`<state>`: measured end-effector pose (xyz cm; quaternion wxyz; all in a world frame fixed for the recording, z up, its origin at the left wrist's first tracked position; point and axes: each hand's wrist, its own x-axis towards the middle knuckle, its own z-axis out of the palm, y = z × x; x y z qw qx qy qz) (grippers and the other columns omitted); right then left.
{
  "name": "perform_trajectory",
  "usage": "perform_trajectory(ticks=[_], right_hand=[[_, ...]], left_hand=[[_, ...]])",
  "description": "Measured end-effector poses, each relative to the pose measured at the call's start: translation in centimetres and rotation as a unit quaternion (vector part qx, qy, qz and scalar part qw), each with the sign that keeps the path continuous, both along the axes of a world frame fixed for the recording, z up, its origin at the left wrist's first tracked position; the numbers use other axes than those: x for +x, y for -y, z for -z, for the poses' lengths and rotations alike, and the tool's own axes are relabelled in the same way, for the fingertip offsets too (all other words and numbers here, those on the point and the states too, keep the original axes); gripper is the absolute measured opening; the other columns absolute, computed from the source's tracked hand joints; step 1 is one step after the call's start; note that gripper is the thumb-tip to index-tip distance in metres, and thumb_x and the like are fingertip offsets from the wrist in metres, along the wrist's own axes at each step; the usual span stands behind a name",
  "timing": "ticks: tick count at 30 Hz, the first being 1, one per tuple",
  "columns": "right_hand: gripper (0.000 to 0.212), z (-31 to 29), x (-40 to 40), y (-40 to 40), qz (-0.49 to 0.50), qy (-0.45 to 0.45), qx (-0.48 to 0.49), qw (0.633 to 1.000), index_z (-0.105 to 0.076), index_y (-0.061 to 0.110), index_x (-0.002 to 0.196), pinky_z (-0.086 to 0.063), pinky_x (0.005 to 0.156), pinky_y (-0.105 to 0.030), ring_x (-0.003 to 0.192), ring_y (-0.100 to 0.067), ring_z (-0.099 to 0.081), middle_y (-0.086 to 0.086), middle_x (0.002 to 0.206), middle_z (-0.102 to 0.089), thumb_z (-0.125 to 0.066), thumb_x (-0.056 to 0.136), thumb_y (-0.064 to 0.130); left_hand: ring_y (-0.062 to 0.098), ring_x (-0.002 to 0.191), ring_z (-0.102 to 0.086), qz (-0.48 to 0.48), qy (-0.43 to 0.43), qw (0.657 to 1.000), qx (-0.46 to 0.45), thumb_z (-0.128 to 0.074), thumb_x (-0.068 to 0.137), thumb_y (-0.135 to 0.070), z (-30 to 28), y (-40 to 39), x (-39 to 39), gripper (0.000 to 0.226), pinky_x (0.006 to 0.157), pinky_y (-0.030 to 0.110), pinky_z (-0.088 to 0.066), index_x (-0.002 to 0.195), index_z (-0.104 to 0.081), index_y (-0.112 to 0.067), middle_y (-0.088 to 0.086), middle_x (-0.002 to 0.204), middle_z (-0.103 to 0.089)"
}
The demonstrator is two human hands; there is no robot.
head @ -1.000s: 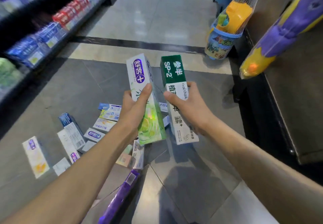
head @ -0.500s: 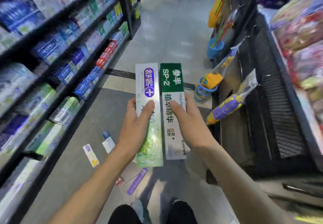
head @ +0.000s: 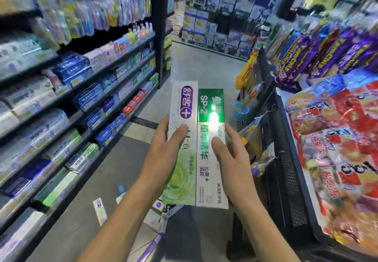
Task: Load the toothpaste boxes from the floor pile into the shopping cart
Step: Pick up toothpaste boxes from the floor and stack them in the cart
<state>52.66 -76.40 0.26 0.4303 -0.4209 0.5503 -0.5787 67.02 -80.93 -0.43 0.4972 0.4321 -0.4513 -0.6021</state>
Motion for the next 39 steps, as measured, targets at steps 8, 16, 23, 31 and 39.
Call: perform_trajectory(ticks=[8, 16, 23, 31, 39], right_hand=[[0.036, -1.3, 3.9, 0.7, -0.080, -0.009, -0.029, 0.996, -0.056, 0.028, 0.137, -0.052, 0.059, -0.019, 0.073, -0.011, -0.073, -0.006, 0.092, -0.073, -0.056, 0.102, 0.019], [0.033, -1.0, 7.5, 2.0, -0.287, 0.011, -0.010, 0.958, -0.058, 0.037, 0.128, -0.057, 0.068, -0.026, 0.082, -0.016, -0.074, 0.006, 0.088, -0.075, -0.058, 0.100, 0.019], [0.042, 0.9, 15.2, -4.3, -0.547, 0.024, 0.047, 0.836, -0.053, 0.025, 0.140, -0.059, 0.073, -0.025, 0.089, -0.012, -0.073, 0.006, 0.094, -0.075, -0.058, 0.099, 0.015], [0.042, 1.8, 22.7, -21.3, -0.776, -0.017, 0.046, 0.628, -0.054, 0.023, 0.140, -0.061, 0.076, -0.032, 0.088, -0.020, -0.075, -0.002, 0.098, -0.077, -0.058, 0.099, 0.013], [0.036, 3.6, 26.7, -40.8, -0.873, -0.038, 0.053, 0.483, -0.060, 0.026, 0.133, -0.059, 0.079, -0.033, 0.096, -0.022, -0.074, -0.002, 0.107, -0.077, -0.058, 0.099, 0.013]], left_hand=[[0.019, 0.110, -0.070, -0.099, 0.002, 0.994, -0.052, -0.058, 0.102, -0.023, -1.6, -2.0, 4.5, 0.030, 0.101, 0.049, -0.052, 0.132, -0.058, -0.024, -0.003, 0.121, -0.073], [0.015, 0.104, -0.072, -0.331, 0.025, 0.941, -0.062, -0.061, 0.099, -0.024, -1.7, -7.9, 6.9, 0.030, 0.089, 0.037, -0.055, 0.129, -0.059, -0.026, -0.007, 0.116, -0.074], [0.003, 0.100, -0.071, -0.576, 0.057, 0.815, -0.033, -0.061, 0.099, -0.017, -0.6, -20.9, 9.4, 0.035, 0.077, 0.015, -0.052, 0.132, -0.057, -0.026, -0.011, 0.112, -0.073], [-0.001, 0.101, -0.069, -0.798, 0.066, 0.600, -0.011, -0.061, 0.099, -0.022, 1.4, -40.7, 8.7, 0.028, 0.080, 0.015, -0.051, 0.125, -0.059, -0.031, -0.021, 0.108, -0.073], [-0.012, 0.097, -0.065, -0.894, 0.044, 0.444, 0.033, -0.060, 0.100, -0.020, 3.3, -59.6, 7.2, 0.023, 0.079, 0.008, -0.047, 0.119, -0.058, -0.033, -0.032, 0.103, -0.071]])
